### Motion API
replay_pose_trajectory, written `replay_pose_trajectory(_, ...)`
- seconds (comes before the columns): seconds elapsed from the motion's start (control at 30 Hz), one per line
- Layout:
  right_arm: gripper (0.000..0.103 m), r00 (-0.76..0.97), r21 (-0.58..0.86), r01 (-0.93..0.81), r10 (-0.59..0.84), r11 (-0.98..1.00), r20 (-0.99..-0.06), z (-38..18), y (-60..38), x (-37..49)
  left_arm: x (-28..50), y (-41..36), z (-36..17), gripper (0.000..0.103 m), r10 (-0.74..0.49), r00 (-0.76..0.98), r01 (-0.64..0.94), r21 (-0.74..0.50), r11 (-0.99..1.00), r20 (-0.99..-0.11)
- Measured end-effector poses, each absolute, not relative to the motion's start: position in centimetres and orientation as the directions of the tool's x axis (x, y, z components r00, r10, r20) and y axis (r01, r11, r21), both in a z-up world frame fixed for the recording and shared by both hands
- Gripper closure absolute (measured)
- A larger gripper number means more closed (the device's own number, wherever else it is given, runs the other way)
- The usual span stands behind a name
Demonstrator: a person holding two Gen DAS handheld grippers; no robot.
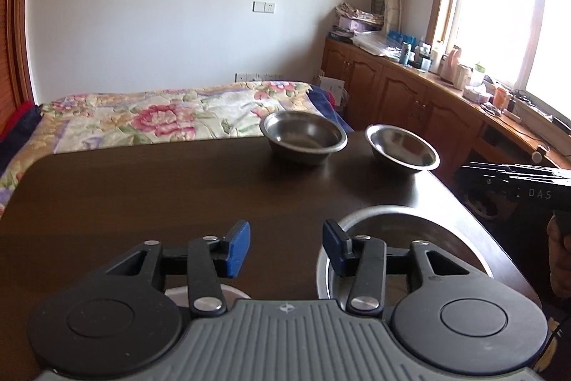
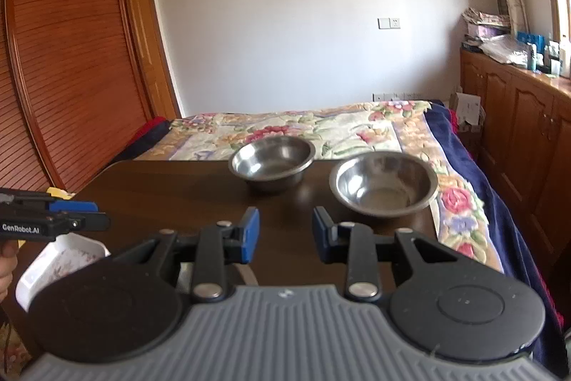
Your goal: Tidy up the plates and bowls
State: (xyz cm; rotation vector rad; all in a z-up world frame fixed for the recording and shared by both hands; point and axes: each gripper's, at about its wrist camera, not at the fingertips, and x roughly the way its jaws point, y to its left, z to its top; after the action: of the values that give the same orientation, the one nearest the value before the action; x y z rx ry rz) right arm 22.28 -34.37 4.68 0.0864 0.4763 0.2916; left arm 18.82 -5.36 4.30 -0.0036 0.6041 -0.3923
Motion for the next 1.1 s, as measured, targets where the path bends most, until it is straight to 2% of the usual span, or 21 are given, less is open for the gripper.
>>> replay_pose_trajectory(0.23,0.066,0.851,0.107,-0.292,0.31,0.95,-0.425,5.9,-33.8,24.7,20.8,-6.1,5.7,0.038,-0.348,0.771,0.361,-0.083,0.929,-0.534)
replay_pose_trajectory(0.37,0.058,0.851,0.093,-0.31,0.319,0.946,-0.416,6.3,-33.5,26.0,22.0,-6.8,6.3,0.028,-0.347,0.778,0.364,-0.074,0.928,-0.524)
replay_pose_trajectory(0.43,0.045,0.851,0.092,-0.317,0.326,0.944,-0.412,6.5,-33.4,26.5,22.6,-7.3,6.4,0.024,-0.344,0.781,0.367,-0.062,0.928,-0.521)
replay_pose_trajectory(0.5,0.024,0.854,0.094,-0.322,0.332,0.942,-0.401,6.6,-33.2,26.9,23.2,-7.6,6.5,0.016,-0.333,0.788,0.362,-0.048,0.931,-0.517)
replay_pose_trajectory(0.53,0.019,0.857,0.095,-0.328,0.338,0.94,-0.389,6.8,-33.1,27.1,23.4,-7.8,6.5,0.014,-0.328,0.793,0.359,-0.041,0.932,-0.513)
replay_pose_trajectory(0.6,0.018,0.862,0.093,-0.336,0.346,0.937,-0.37,6.9,-33.0,27.3,23.8,-8.0,6.5,0.005,-0.323,0.807,0.358,-0.026,0.933,-0.494)
replay_pose_trajectory(0.63,0.018,0.863,0.091,-0.335,0.344,0.938,-0.37,6.9,-32.8,27.5,24.1,-8.1,6.5,0.004,-0.32,0.813,0.356,-0.019,0.934,-0.486)
replay_pose_trajectory(0.77,0.013,0.869,0.069,-0.326,0.327,0.943,-0.372,6.9,-32.4,28.6,25.2,-8.2,6.7,0.003,-0.317,0.819,0.351,-0.019,0.936,-0.477)
replay_pose_trajectory(1.1,0.014,0.855,-0.01,-0.323,0.287,0.946,-0.433,5.9,-30.8,32.4,28.7,-8.3,6.6,0.003,-0.282,0.828,0.328,0.009,0.945,-0.484)
